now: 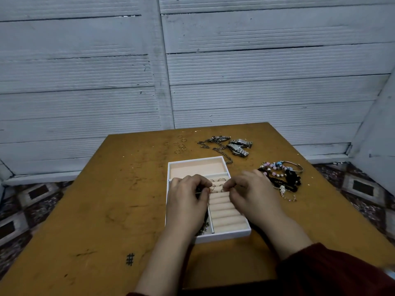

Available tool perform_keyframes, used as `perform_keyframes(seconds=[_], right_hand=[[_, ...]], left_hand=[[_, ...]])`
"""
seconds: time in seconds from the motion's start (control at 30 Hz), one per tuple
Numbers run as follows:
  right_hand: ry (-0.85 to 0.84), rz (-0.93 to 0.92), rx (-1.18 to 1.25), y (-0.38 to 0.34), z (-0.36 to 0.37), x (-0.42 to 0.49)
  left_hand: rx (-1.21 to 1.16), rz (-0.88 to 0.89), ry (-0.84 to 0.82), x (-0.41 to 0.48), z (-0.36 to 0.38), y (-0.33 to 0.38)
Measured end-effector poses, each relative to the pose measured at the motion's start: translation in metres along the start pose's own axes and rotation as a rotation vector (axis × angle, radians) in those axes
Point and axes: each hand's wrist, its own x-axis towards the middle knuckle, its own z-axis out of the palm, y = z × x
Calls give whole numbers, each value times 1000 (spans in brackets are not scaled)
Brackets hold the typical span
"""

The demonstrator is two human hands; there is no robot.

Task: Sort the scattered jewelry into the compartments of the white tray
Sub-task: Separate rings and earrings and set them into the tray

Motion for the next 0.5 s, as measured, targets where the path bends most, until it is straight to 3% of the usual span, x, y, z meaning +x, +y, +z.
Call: perform_keyframes(seconds=[0.5], right_hand=[[-16, 15, -18, -1, 3, -1]], left_hand=[[5, -6, -9, 0, 2, -2]])
